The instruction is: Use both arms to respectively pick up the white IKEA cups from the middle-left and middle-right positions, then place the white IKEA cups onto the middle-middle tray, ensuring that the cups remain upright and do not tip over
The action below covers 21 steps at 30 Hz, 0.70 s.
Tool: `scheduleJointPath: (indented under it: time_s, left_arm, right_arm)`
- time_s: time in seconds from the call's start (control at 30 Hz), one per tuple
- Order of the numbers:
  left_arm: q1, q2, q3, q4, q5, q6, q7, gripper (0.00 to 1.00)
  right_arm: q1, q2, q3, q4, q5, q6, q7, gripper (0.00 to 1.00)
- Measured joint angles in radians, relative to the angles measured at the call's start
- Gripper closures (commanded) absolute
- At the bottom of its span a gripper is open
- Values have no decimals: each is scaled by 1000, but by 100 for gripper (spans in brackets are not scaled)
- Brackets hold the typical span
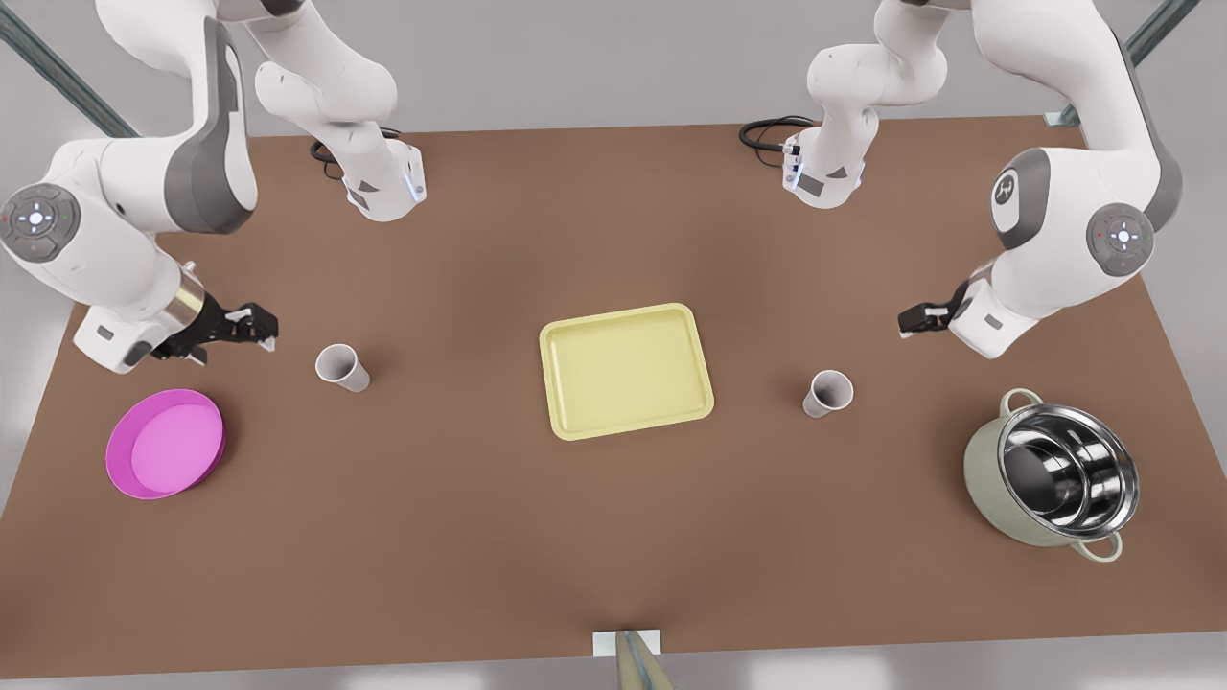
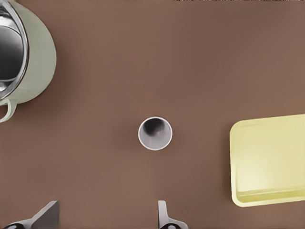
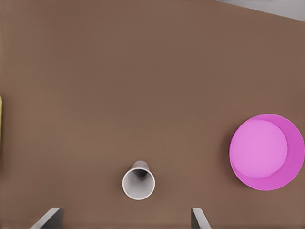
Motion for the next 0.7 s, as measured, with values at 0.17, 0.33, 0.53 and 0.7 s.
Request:
scheduleJointPath:
  time_s: [0.17,0.33,0.53,0.7]
  left_arm:
    - [-5,73,0,-186,-3,131,-9,0]
    - [2,162,1,-320,-4,373,-17,0]
    - [1,226,0,-329,-6,544,-23,0]
    - [-3,264,-1,-351,-8,607,-26,0]
  right_arm:
    - [2,12,0,-5,-1,-5,-13,0]
    - [-12,21,0,-52,-2,10,-23,0]
    - [-26,26,0,-89,-1,37,-32,0]
    - [-24,30,0,-96,2,52,-38,0]
